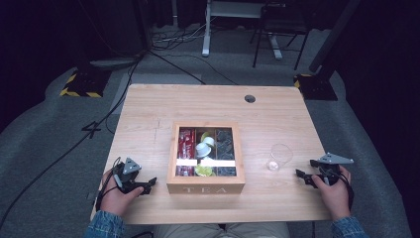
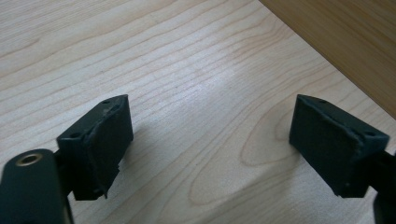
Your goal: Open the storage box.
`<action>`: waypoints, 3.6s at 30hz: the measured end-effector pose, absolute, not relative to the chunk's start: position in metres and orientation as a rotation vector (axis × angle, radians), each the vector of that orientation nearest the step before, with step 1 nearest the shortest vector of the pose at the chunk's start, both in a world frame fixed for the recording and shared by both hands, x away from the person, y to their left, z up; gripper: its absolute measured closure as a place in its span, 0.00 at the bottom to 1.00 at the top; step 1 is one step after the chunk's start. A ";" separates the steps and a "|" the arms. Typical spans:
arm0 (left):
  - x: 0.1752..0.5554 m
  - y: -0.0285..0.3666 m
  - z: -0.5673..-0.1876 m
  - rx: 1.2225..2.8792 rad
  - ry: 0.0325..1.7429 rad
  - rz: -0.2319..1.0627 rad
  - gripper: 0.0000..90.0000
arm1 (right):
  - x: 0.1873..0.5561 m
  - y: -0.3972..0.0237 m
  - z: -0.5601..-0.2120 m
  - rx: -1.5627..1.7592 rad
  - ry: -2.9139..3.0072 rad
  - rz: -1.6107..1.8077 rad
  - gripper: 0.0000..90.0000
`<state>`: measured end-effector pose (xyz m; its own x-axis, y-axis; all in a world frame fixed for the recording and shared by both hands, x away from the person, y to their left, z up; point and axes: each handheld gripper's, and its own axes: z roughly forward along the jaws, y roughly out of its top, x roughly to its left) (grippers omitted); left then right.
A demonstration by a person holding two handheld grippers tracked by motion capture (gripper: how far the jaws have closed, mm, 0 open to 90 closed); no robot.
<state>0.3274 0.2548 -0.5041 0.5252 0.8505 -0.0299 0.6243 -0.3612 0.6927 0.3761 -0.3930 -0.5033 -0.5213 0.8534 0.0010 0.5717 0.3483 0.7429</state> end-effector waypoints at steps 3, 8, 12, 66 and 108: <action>0.327 0.255 -0.504 2.094 1.204 0.434 0.19 | 0.376 -0.393 -0.503 1.253 2.228 0.994 0.23; 0.328 0.256 -0.499 2.095 1.210 0.405 0.24 | 0.376 -0.393 -0.503 1.253 2.228 0.994 0.23; 0.328 0.256 -0.495 2.091 1.204 0.403 0.25 | 0.376 -0.392 -0.503 1.254 2.228 0.991 0.22; 0.290 0.189 -0.459 2.078 0.894 0.317 0.37 | 0.377 -0.391 -0.503 1.250 2.236 0.989 0.20; 0.282 0.203 -0.432 2.137 0.810 0.333 0.80 | 0.333 -0.332 -0.411 0.907 2.249 1.297 0.23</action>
<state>0.2823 0.2033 -0.4316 0.7594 0.6496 -0.0361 0.4364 -0.4675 0.7688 0.3333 -0.3325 -0.4113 -0.7151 0.6989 -0.0122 0.3394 0.3625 0.8680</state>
